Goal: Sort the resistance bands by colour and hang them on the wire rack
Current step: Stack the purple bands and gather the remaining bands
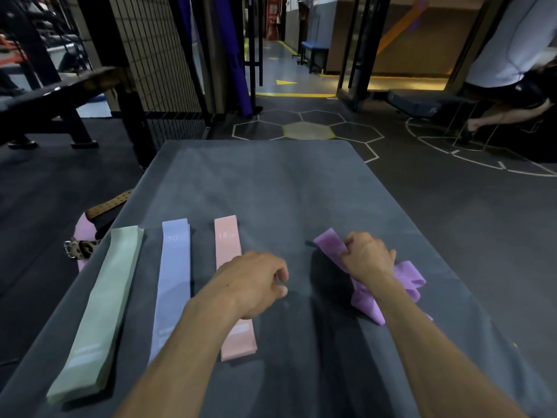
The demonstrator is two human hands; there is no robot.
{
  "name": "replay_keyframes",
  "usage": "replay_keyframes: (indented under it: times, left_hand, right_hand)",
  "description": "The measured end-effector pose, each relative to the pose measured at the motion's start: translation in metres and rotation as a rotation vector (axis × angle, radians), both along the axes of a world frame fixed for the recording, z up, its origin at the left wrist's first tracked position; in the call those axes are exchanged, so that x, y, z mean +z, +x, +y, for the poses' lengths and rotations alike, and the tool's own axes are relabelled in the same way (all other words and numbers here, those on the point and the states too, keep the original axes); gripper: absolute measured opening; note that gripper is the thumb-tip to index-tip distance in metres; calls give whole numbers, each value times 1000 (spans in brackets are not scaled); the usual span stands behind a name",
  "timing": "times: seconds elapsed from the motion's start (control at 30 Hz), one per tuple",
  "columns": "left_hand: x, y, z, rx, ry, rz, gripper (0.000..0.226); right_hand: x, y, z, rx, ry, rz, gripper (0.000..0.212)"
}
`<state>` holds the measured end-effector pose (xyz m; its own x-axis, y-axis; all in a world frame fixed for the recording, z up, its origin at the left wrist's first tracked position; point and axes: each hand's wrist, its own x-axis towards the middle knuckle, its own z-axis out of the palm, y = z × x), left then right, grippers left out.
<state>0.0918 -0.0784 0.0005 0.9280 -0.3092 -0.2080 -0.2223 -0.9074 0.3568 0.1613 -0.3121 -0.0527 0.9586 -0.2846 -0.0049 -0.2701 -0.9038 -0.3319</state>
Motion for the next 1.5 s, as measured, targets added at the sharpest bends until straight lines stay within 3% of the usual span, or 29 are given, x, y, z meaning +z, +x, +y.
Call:
replay_keyframes:
  times: [0.2, 0.37, 0.43, 0.63, 0.77, 0.87, 1.03, 1.1, 1.23, 1.5]
  left_hand:
    - [-1, 3, 2, 10, -27, -10, 16]
    - [1, 4, 2, 16, -51, -49, 16]
    - [3, 4, 1, 18, -63, -84, 14]
    - [15, 2, -9, 92, -312, -308, 6]
    - [22, 1, -10, 134, -552, -385, 4]
    - [27, 1, -10, 130, -787, -403, 12]
    - [40, 0, -9, 75, -1071, -317, 38]
    - [44, -1, -7, 67, -1141, -295, 39]
    - [43, 3, -3, 165, -1181, -284, 5]
    - [40, 4, -1, 264, -1132, -302, 4]
  right_hand:
    - [12, -8, -2, -32, 127, -190, 15]
    - [48, -21, -13, -154, 681, -552, 6]
    - [59, -29, -12, -156, 802, -693, 5]
    - [98, -50, 0, 21, 882, -962, 5]
    - [124, -58, 6, 157, 924, -1128, 19]
    - [129, -61, 17, 247, 922, -1084, 16]
    - [113, -65, 38, 364, 949, -766, 13]
    - [104, -67, 44, 400, 918, -650, 12]
    - [95, -71, 50, 452, 967, -552, 13]
    - [82, -74, 52, 517, 941, -518, 14]
